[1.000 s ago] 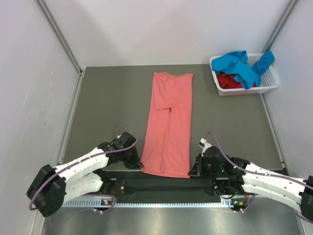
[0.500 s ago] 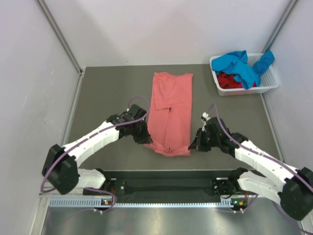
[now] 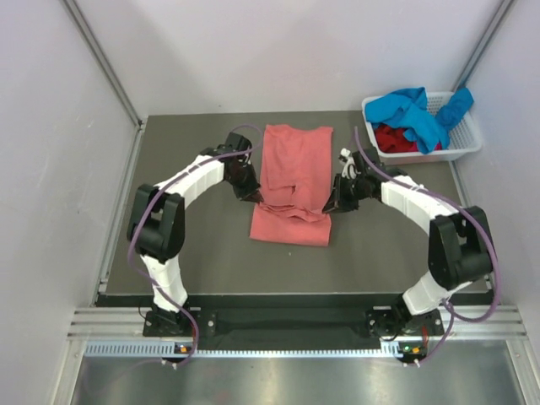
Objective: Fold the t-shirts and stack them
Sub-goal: Fold the tshirt
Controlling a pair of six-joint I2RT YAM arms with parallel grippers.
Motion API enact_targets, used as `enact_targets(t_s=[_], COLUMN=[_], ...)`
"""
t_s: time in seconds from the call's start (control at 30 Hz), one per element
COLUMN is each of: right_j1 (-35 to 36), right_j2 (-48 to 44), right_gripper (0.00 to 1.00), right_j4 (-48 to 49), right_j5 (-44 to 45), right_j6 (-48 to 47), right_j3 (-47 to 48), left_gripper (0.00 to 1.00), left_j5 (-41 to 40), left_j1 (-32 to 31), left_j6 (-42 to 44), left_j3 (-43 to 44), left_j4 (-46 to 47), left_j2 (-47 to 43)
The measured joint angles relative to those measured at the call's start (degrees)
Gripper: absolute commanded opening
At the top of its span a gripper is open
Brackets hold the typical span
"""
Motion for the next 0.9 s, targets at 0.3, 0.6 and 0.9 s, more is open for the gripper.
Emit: enact_targets(t_s=[0.3,0.6,0.9], right_j1=[-3.2,-4.8,-7.4], right_j2=[10.5,16.8,20.0], right_gripper=[0.0,0.0,0.04], right_j4=[-1.4,-2.2,-2.6], right_j5=[-3.8,-5.9,-7.4], right_j6=[-3.3,-4.9,-5.2], right_j3=[8.8,14.6,17.4], left_gripper=[0.0,0.0,0.0], left_j5=[3.3,5.4,6.4], left_j1=[1.4,3.5,4.7], left_j6=[2.5,3.1,3.5], left_j3=[6.3,11.5,13.6], left_j4=[-0.3,-0.2,-0.1], left_j2=[7.5,11.9,15.2])
